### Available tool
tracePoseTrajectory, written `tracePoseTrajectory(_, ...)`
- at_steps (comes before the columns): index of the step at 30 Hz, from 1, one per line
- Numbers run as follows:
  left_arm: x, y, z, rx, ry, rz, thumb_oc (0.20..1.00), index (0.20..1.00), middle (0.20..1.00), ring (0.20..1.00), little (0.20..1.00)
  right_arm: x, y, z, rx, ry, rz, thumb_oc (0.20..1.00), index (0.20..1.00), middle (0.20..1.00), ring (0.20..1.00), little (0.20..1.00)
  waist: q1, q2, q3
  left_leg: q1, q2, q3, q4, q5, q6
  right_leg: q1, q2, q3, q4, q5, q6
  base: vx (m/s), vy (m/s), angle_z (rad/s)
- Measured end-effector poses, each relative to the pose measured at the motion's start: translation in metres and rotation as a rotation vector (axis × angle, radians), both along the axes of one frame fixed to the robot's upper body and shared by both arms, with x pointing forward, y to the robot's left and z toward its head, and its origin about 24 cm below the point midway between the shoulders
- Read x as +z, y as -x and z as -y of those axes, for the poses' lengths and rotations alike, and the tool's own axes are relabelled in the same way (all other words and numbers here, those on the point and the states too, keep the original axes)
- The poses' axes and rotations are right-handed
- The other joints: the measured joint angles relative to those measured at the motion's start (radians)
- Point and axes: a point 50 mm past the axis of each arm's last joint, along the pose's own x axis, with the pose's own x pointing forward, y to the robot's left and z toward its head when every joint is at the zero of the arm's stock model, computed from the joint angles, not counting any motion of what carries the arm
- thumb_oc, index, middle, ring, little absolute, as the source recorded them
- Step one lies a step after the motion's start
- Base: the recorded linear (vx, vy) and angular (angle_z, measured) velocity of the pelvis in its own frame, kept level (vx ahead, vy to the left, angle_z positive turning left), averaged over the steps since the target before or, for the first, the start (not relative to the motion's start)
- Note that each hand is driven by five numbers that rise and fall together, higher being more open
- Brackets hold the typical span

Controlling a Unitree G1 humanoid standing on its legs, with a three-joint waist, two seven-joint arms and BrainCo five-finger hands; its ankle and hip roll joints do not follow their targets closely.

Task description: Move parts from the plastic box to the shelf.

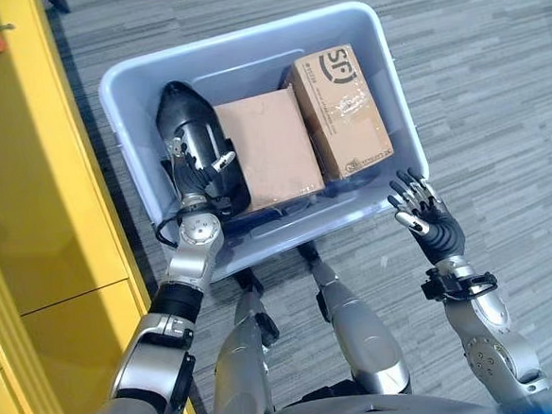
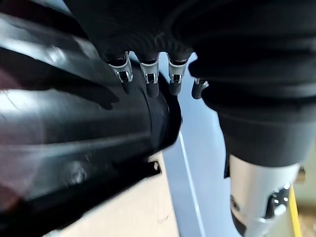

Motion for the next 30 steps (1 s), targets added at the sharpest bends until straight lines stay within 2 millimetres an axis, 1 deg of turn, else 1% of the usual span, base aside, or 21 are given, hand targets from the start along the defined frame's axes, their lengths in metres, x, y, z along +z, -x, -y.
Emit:
tracePoseTrajectory(1,0.004,-0.003,0.005,-0.022,-0.016,0.003,1.0,1.0,1.0,1.0,1.0,0.001,0.002,0.0,0.002,0.001,0.001,1.0,1.0,1.0,1.0,1.0,-0.01,-0.001,0.001,-0.005,0.0,0.001,0.0,0.0,0.0,-0.007,0.001,0.001,0.0,0.001,0.0,0.0,0.0,0.0)
tracePoseTrajectory(3,0.006,-0.009,0.006,-0.034,-0.044,-0.013,1.0,1.0,1.0,1.0,1.0,0.004,0.002,-0.002,0.014,-0.009,0.015,1.0,1.0,1.0,1.0,1.0,-0.02,-0.004,0.002,-0.01,0.001,0.004,0.0,0.0,0.0,-0.012,0.002,0.003,0.001,0.003,0.0,0.0,0.008,-0.05)
tracePoseTrajectory(5,0.009,-0.014,0.01,-0.052,-0.064,-0.023,1.0,1.0,1.0,1.0,1.0,0.005,0.002,-0.002,0.015,-0.016,0.02,1.0,1.0,1.0,1.0,1.0,-0.027,-0.017,0.008,-0.01,0.006,0.02,0.001,0.0,0.0,-0.02,0.006,0.004,0.001,0.012,0.0,0.0,0.014,-0.2)
tracePoseTrajectory(7,0.005,-0.02,0.011,-0.054,-0.079,-0.065,1.0,1.0,1.0,1.0,1.0,0.006,0.003,-0.003,0.02,-0.021,0.023,1.0,1.0,1.0,1.0,1.0,-0.032,-0.022,0.01,-0.01,0.01,0.035,0.001,0.0,0.0,-0.03,0.011,0.005,0.002,0.019,0.0,0.01,0.007,-0.22)
tracePoseTrajectory(8,0.003,-0.024,0.004,-0.031,-0.097,-0.097,1.0,1.0,1.0,1.0,1.0,0.007,0.003,-0.004,0.026,-0.027,0.029,1.0,1.0,1.0,1.0,1.0,-0.033,-0.025,0.01,-0.01,0.012,0.045,0.001,0.0,-0.001,-0.034,0.013,0.006,0.002,0.022,0.001,0.02,0.007,-0.25)
tracePoseTrajectory(11,0.0,-0.027,-0.005,-0.007,-0.088,-0.122,1.0,1.0,1.0,1.0,1.0,0.011,0.004,-0.006,0.045,-0.032,0.049,1.0,1.0,1.0,1.0,1.0,-0.049,-0.026,0.009,-0.009,0.017,0.056,0.001,0.0,-0.006,-0.039,0.02,0.014,0.002,0.028,0.0,0.03,-0.002,-0.15)
tracePoseTrajectory(14,-0.001,-0.028,-0.012,0.008,-0.046,-0.131,1.0,1.0,1.0,1.0,1.0,0.012,0.004,-0.006,0.054,-0.048,0.052,1.0,1.0,1.0,1.0,1.0,-0.044,-0.028,0.007,-0.006,0.03,0.076,0.004,0.006,-0.017,-0.044,0.033,0.033,0.001,0.043,-0.007,0.05,-0.017,-0.18)
tracePoseTrajectory(15,-0.004,-0.028,-0.011,0.007,-0.043,-0.138,1.0,1.0,1.0,1.0,1.0,0.012,0.004,-0.006,0.054,-0.048,0.052,1.0,1.0,1.0,1.0,1.0,-0.043,-0.027,0.005,-0.005,0.031,0.077,0.004,0.006,-0.017,-0.044,0.034,0.033,0.001,0.043,-0.007,0.07,-0.018,-0.09)
tracePoseTrajectory(18,-0.016,-0.023,0.001,-0.025,-0.013,-0.154,1.0,1.0,1.0,1.0,1.0,0.012,0.004,-0.006,0.054,-0.048,0.053,1.0,1.0,1.0,1.0,1.0,-0.036,-0.019,-0.004,-0.002,0.032,0.077,0.004,0.007,-0.019,-0.041,0.036,0.034,0.0,0.045,-0.009,0.04,-0.006,-0.01)
tracePoseTrajectory(23,-0.044,-0.009,0.03,-0.126,0.096,-0.191,1.0,1.0,1.0,1.0,1.0,0.012,0.004,-0.006,0.053,-0.048,0.053,1.0,1.0,1.0,1.0,1.0,-0.012,-0.014,-0.02,0.002,0.032,0.076,0.004,0.008,-0.019,-0.037,0.036,0.033,0.0,0.045,-0.009,0.02,-0.006,0.0)
tracePoseTrajectory(25,-0.059,0.002,0.042,-0.168,0.181,-0.215,1.0,1.0,1.0,1.0,1.0,0.011,0.003,-0.005,0.043,-0.046,0.046,1.0,1.0,1.0,1.0,1.0,0.007,-0.013,-0.021,0.011,0.032,0.076,0.004,0.008,-0.019,-0.027,0.035,0.032,-0.001,0.045,-0.009,0.02,-0.01,0.0)
tracePoseTrajectory(26,-0.07,0.013,0.047,-0.195,0.253,-0.232,1.0,1.0,1.0,1.0,1.0,0.011,0.004,-0.004,0.037,-0.046,0.042,1.0,1.0,1.0,1.0,1.0,0.011,-0.012,-0.021,0.017,0.032,0.074,0.004,0.008,-0.019,-0.018,0.035,0.031,-0.003,0.045,-0.009,0.04,-0.013,0.05)
tracePoseTrajectory(27,-0.087,0.024,0.051,-0.187,0.332,-0.28,1.0,1.0,1.0,1.0,1.0,0.011,0.003,-0.004,0.031,-0.046,0.041,1.0,1.0,1.0,1.0,1.0,0.021,-0.005,-0.025,0.018,0.032,0.07,0.004,0.008,-0.02,-0.015,0.034,0.027,-0.004,0.045,-0.009,0.03,-0.011,0.08)
tracePoseTrajectory(28,-0.093,0.028,0.05,-0.192,0.347,-0.301,1.0,1.0,1.0,1.0,1.0,0.011,0.002,-0.004,0.028,-0.046,0.04,1.0,1.0,1.0,1.0,1.0,0.032,0.0,-0.025,0.018,0.031,0.069,0.005,0.008,-0.02,-0.015,0.032,0.025,-0.004,0.045,-0.009,0.03,-0.004,0.06)
tracePoseTrajectory(30,-0.104,0.041,0.053,-0.239,0.328,-0.349,1.0,1.0,1.0,1.0,1.0,0.011,0.002,-0.002,0.017,-0.043,0.035,1.0,1.0,1.0,1.0,1.0,0.035,0.014,-0.03,0.02,0.029,0.067,0.005,0.008,-0.02,-0.012,0.03,0.024,-0.004,0.045,-0.009,0.02,-0.001,0.03)
